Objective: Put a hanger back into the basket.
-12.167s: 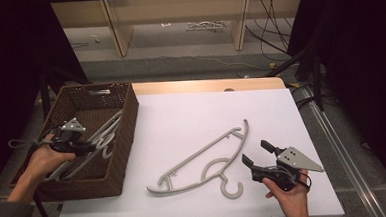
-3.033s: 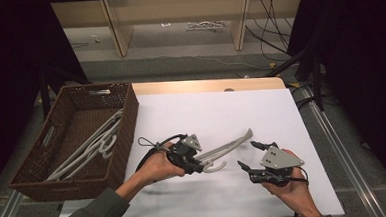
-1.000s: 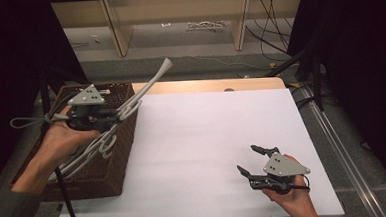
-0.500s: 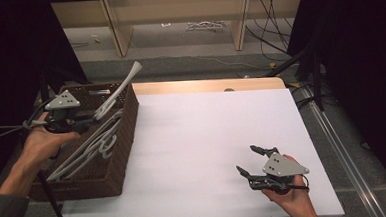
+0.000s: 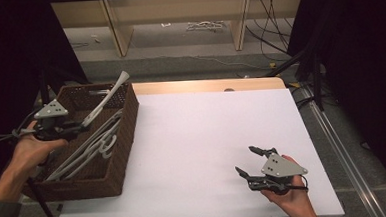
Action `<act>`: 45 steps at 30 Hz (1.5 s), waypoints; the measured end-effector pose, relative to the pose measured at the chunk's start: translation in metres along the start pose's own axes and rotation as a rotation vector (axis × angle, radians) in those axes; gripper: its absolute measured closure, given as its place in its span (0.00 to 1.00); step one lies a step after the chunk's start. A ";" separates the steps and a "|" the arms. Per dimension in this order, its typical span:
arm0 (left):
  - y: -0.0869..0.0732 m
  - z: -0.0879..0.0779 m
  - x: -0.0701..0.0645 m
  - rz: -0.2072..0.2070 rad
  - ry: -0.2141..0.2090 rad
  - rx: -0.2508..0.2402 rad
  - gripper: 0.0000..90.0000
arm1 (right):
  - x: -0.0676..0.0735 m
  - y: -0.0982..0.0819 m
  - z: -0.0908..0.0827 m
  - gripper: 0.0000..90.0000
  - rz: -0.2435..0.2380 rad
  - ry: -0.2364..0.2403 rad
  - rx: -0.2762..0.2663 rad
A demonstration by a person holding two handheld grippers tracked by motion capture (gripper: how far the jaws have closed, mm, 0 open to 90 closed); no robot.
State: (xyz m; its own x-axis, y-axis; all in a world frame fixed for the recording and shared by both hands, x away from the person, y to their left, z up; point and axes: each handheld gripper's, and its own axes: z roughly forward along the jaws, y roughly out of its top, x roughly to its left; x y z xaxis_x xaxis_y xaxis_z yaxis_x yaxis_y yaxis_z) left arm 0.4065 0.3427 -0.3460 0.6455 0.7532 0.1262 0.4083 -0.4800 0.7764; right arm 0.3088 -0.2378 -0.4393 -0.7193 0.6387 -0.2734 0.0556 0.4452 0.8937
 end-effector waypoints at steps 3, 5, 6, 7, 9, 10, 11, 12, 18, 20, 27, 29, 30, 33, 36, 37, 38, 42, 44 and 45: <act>-0.005 -0.001 0.001 0.003 0.001 0.009 0.90 | 0.000 -0.001 0.000 0.30 -0.003 -0.001 0.002; -0.007 -0.002 0.003 0.013 -0.005 0.010 0.90 | -0.001 0.000 0.000 0.30 -0.003 -0.001 0.003; -0.012 -0.003 0.004 0.006 -0.017 0.011 0.90 | -0.001 0.000 0.000 0.30 -0.005 0.000 0.002; -0.014 -0.003 0.004 -0.010 -0.009 0.018 0.90 | 0.000 -0.001 0.000 0.30 -0.002 -0.001 0.002; -0.018 -0.002 0.005 -0.002 -0.011 0.034 0.90 | 0.000 0.000 0.000 0.30 -0.004 0.000 0.004; -0.019 -0.001 0.006 0.003 -0.014 0.043 0.90 | 0.000 0.000 0.000 0.30 -0.003 0.000 0.002; -0.021 -0.003 0.008 0.035 -0.019 0.080 0.90 | 0.000 0.000 0.000 0.30 -0.002 0.000 0.001; -0.023 -0.002 0.007 0.025 -0.022 0.088 0.90 | 0.000 0.000 0.000 0.30 -0.003 0.000 0.002; -0.025 0.008 0.005 0.026 -0.037 0.125 0.90 | 0.001 -0.001 0.001 0.30 -0.003 0.006 0.008; -0.026 0.012 0.006 0.025 -0.040 0.134 0.90 | 0.001 -0.001 0.001 0.30 -0.010 0.004 0.007; -0.032 0.029 0.003 -0.023 -0.031 0.182 0.90 | 0.001 0.000 0.001 0.30 -0.011 0.018 0.012; -0.034 0.032 0.002 -0.038 -0.030 0.188 0.90 | 0.001 -0.001 0.002 0.30 -0.010 0.011 0.009; -0.034 0.034 0.006 -0.003 -0.032 0.191 0.90 | 0.002 -0.001 0.002 0.30 -0.010 0.013 0.012; -0.036 0.039 0.004 -0.026 -0.035 0.204 0.90 | 0.002 0.000 0.002 0.30 -0.009 0.015 0.008; -0.038 0.041 0.005 -0.034 -0.011 0.220 0.89 | 0.002 -0.001 0.002 0.30 -0.010 0.015 0.011; -0.039 0.042 0.005 -0.039 -0.019 0.233 0.89 | 0.002 -0.001 0.002 0.30 -0.007 0.016 0.009; -0.041 0.043 0.007 -0.036 -0.015 0.232 0.89 | 0.002 -0.001 0.002 0.30 -0.008 0.015 0.009; -0.042 0.042 0.006 -0.053 -0.016 0.245 0.84 | 0.002 -0.001 0.003 0.30 -0.010 0.016 0.010; -0.041 0.039 0.007 -0.049 -0.021 0.260 0.79 | 0.002 -0.001 0.003 0.30 -0.007 0.019 0.012; -0.040 0.037 0.008 -0.051 -0.018 0.260 0.77 | 0.002 -0.002 0.004 0.30 -0.014 0.020 0.015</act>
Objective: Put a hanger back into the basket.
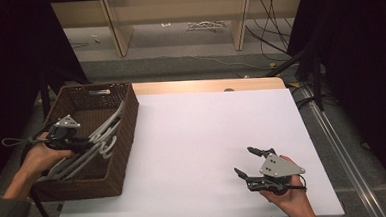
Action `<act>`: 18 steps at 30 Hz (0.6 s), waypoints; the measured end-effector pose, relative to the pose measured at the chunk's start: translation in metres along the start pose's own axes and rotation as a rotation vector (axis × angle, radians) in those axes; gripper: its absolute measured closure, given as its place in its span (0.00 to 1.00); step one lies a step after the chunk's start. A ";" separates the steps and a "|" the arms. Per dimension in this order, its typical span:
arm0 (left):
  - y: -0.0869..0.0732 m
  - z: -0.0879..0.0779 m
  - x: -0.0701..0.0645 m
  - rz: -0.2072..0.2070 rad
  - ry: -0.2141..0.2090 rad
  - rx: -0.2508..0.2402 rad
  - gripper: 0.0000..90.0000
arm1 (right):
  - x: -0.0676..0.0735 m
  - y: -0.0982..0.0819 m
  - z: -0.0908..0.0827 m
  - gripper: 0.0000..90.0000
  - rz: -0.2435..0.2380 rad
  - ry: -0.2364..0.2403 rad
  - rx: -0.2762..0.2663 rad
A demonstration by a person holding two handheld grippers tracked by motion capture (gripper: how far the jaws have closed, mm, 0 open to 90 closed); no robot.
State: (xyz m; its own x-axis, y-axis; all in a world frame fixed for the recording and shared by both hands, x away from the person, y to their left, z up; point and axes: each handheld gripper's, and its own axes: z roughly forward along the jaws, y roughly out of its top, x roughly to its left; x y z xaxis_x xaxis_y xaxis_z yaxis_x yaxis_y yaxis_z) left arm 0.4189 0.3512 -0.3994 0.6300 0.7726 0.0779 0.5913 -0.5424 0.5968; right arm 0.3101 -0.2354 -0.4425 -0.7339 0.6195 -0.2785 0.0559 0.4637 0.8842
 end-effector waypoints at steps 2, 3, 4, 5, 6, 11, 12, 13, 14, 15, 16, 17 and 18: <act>0.001 -0.005 0.000 -0.003 0.004 -0.036 0.74 | 0.000 0.000 0.000 0.30 0.000 -0.001 -0.001; 0.002 -0.008 -0.002 -0.011 0.006 -0.047 0.72 | 0.000 0.001 -0.001 0.30 0.001 0.003 0.002; 0.004 -0.012 -0.003 -0.001 0.005 -0.058 0.71 | 0.000 0.001 -0.001 0.30 0.005 0.001 -0.002; 0.007 -0.017 -0.003 0.038 0.013 -0.064 0.70 | 0.000 0.001 -0.001 0.30 0.005 0.001 0.000; 0.008 -0.020 -0.006 0.025 0.010 -0.081 0.69 | 0.000 0.000 -0.001 0.30 0.006 0.001 0.003; 0.019 -0.040 -0.018 0.054 0.019 -0.152 0.54 | -0.001 0.001 -0.001 0.30 0.010 -0.001 -0.003; 0.021 -0.041 -0.025 0.013 0.023 -0.203 0.53 | -0.001 0.000 -0.001 0.30 0.008 -0.004 -0.007; 0.022 -0.043 -0.029 0.009 0.022 -0.239 0.51 | -0.001 0.001 -0.001 0.30 0.009 -0.007 -0.011; 0.024 -0.046 -0.035 0.006 0.023 -0.258 0.50 | -0.001 0.001 -0.001 0.30 0.007 -0.005 -0.011; 0.025 -0.049 -0.042 -0.014 0.025 -0.265 0.48 | -0.001 0.001 -0.001 0.30 0.006 -0.006 -0.012; 0.027 -0.050 -0.048 -0.026 0.024 -0.285 0.46 | 0.000 0.000 -0.001 0.30 0.007 -0.013 -0.018; 0.028 -0.052 -0.054 -0.035 0.019 -0.307 0.44 | 0.000 0.001 -0.001 0.30 0.011 -0.014 -0.017; 0.031 -0.053 -0.062 -0.033 0.016 -0.346 0.43 | 0.000 0.001 -0.001 0.30 0.009 -0.014 -0.018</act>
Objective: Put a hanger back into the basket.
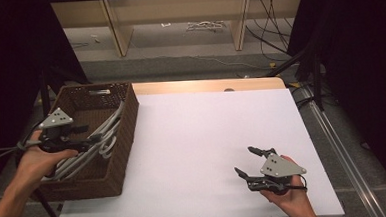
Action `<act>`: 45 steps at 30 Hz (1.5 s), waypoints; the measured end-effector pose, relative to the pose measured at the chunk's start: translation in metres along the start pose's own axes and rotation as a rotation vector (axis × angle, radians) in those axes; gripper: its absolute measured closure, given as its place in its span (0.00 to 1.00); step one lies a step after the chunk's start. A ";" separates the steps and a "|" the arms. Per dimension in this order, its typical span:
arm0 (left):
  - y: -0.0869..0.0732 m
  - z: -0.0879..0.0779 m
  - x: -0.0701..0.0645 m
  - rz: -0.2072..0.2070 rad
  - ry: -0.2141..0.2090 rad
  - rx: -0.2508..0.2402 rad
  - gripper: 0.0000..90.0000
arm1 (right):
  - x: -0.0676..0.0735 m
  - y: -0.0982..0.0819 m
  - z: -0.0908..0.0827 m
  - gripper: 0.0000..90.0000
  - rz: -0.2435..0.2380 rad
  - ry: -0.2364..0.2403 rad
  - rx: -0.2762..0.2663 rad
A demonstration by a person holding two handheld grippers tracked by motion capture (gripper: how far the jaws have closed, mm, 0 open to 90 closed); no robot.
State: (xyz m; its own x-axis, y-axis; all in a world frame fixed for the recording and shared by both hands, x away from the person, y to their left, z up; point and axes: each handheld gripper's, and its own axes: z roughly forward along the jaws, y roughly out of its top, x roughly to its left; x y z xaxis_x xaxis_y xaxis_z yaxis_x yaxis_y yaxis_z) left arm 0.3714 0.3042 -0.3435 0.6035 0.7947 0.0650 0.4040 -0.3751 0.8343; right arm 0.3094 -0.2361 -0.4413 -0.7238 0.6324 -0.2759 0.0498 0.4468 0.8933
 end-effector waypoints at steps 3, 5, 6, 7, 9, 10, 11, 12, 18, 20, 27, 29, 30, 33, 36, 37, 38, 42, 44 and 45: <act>0.003 -0.001 -0.017 -0.011 -0.011 -0.062 0.41 | 0.000 0.001 -0.001 0.30 0.010 0.007 0.000; 0.005 -0.001 -0.029 -0.024 -0.018 -0.104 0.39 | 0.000 0.001 -0.001 0.30 0.010 0.006 0.000; 0.005 0.000 -0.032 -0.025 -0.033 -0.114 0.38 | 0.000 0.001 0.000 0.30 0.007 0.007 -0.003; 0.006 0.002 -0.035 -0.014 -0.053 -0.131 0.38 | 0.000 0.001 0.000 0.30 0.008 0.007 -0.004; 0.007 0.004 -0.045 -0.019 -0.055 -0.149 0.38 | 0.000 0.002 -0.001 0.30 0.014 0.012 0.001; 0.008 0.005 -0.049 -0.013 -0.051 -0.161 0.38 | 0.000 0.002 -0.001 0.30 0.013 0.010 0.000; 0.008 0.007 -0.054 -0.025 -0.058 -0.179 0.37 | 0.000 0.002 -0.001 0.30 0.016 0.011 -0.002; 0.009 0.008 -0.058 -0.023 -0.065 -0.193 0.37 | 0.000 0.002 -0.001 0.30 0.020 0.006 -0.010; 0.010 0.016 -0.077 -0.024 -0.098 -0.254 0.34 | 0.000 0.003 -0.001 0.30 0.039 -0.001 -0.014; 0.009 0.018 -0.082 -0.020 -0.110 -0.263 0.33 | 0.000 0.003 -0.001 0.30 0.042 -0.006 -0.017; -0.002 0.031 -0.104 -0.031 -0.161 -0.285 0.27 | 0.002 0.005 0.000 0.30 0.108 -0.014 -0.022; -0.006 0.035 -0.109 -0.018 -0.160 -0.282 0.26 | 0.002 0.006 0.000 0.30 0.114 -0.013 -0.022; -0.008 0.036 -0.111 -0.017 -0.155 -0.277 0.26 | 0.002 0.006 0.000 0.30 0.115 -0.013 -0.022; -0.012 0.041 -0.116 -0.022 -0.190 -0.276 0.24 | 0.003 0.007 0.001 0.30 0.123 -0.013 -0.022; -0.016 0.043 -0.118 -0.031 -0.188 -0.295 0.23 | 0.004 0.007 0.001 0.30 0.127 -0.014 -0.026; -0.017 0.044 -0.119 -0.047 -0.193 -0.306 0.22 | 0.003 0.007 0.001 0.30 0.129 -0.010 -0.029; -0.019 0.045 -0.120 -0.056 -0.197 -0.310 0.22 | 0.003 0.007 0.001 0.30 0.139 -0.014 -0.034; -0.025 0.051 -0.125 -0.056 -0.209 -0.318 0.20 | 0.003 0.007 0.001 0.29 0.154 -0.015 -0.037; -0.027 0.053 -0.127 -0.059 -0.213 -0.319 0.20 | 0.004 0.008 0.000 0.29 0.185 -0.001 -0.037; -0.028 0.053 -0.127 -0.050 -0.214 -0.320 0.19 | 0.004 0.008 0.000 0.28 0.186 0.000 -0.040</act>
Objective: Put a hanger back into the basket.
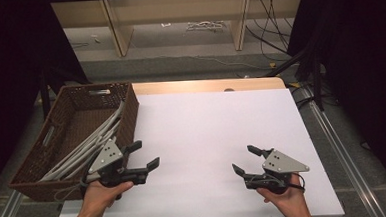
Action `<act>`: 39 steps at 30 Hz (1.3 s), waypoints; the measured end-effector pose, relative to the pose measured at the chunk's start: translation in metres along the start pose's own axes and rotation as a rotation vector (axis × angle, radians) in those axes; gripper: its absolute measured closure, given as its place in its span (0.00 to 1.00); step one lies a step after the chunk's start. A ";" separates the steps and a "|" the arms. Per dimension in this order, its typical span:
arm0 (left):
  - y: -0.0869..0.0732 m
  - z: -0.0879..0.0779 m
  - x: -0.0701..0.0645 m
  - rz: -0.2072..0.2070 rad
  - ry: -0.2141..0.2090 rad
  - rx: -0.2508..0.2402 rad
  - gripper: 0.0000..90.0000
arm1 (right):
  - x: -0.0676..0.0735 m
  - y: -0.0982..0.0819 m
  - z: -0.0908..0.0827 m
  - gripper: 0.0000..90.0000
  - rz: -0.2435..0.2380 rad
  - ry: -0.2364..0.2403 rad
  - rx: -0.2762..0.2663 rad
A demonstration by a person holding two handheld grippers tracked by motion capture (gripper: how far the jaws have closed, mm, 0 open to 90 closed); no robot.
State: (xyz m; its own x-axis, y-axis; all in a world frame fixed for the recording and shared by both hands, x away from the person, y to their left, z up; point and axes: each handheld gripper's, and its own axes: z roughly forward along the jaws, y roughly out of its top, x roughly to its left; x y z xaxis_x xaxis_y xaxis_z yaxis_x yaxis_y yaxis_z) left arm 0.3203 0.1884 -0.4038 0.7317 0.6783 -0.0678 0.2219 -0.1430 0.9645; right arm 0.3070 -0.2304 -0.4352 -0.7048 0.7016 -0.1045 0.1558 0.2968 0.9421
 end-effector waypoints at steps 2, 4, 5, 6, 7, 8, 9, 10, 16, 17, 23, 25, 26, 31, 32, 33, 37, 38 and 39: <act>-0.002 0.001 -0.001 -0.009 -0.004 -0.024 0.19 | 0.001 0.000 0.001 0.28 0.009 -0.005 -0.011; -0.004 0.000 -0.001 -0.011 0.005 -0.030 0.19 | 0.001 0.001 0.001 0.27 0.014 -0.002 -0.016; -0.005 0.001 -0.001 0.001 0.012 -0.033 0.19 | 0.002 0.001 0.000 0.27 0.016 0.003 -0.011; -0.006 0.002 -0.001 0.008 0.012 -0.037 0.19 | 0.002 0.001 0.001 0.26 0.012 0.006 -0.011; -0.008 0.003 -0.002 -0.001 0.015 -0.020 0.19 | 0.002 0.001 0.001 0.26 0.015 0.010 -0.005; -0.009 0.003 -0.002 0.005 0.015 -0.017 0.19 | 0.003 0.001 0.001 0.25 0.020 0.006 -0.004; -0.011 0.004 -0.002 0.008 0.014 -0.016 0.19 | 0.003 0.001 0.001 0.25 0.019 0.009 -0.002; -0.013 0.005 -0.003 0.005 0.011 -0.012 0.19 | 0.003 0.000 0.003 0.24 0.015 0.009 -0.022; -0.023 0.007 -0.004 0.007 0.004 -0.002 0.19 | 0.004 0.001 0.002 0.21 0.017 0.017 -0.021; -0.025 0.006 -0.004 0.013 0.009 0.005 0.19 | 0.003 0.001 0.001 0.20 0.021 0.022 -0.010; -0.032 0.004 -0.004 0.002 0.017 0.004 0.19 | 0.001 0.000 0.000 0.19 0.023 0.004 -0.029; -0.033 0.004 -0.005 0.001 0.027 0.005 0.19 | 0.001 0.001 -0.001 0.19 0.019 0.011 -0.028; -0.034 0.004 -0.004 0.005 0.026 0.004 0.19 | 0.002 0.001 0.000 0.19 0.020 0.015 -0.027; -0.037 0.007 -0.007 0.024 0.021 0.030 0.19 | 0.004 0.000 0.000 0.19 0.022 0.021 -0.019; -0.038 0.006 -0.008 0.039 0.022 0.035 0.19 | 0.003 0.000 0.000 0.19 0.019 0.027 -0.016; -0.038 0.006 -0.009 0.033 0.023 0.041 0.19 | 0.004 0.000 0.001 0.19 0.012 0.016 -0.021; -0.040 0.005 -0.010 0.035 0.014 0.032 0.19 | 0.007 0.002 0.000 0.19 0.031 0.018 -0.015; -0.040 0.004 -0.011 0.030 0.023 0.036 0.19 | 0.007 0.002 0.000 0.19 0.023 0.014 -0.025; -0.040 0.004 -0.009 0.042 0.027 0.035 0.19 | 0.007 0.003 0.000 0.19 0.019 0.020 -0.014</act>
State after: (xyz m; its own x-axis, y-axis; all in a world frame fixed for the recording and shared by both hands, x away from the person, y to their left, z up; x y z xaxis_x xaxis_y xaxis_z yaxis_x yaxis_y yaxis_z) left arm 0.3074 0.1845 -0.4425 0.7233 0.6902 -0.0199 0.2138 -0.1964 0.9569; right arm 0.3025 -0.2248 -0.4335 -0.7153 0.6942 -0.0799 0.1600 0.2740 0.9483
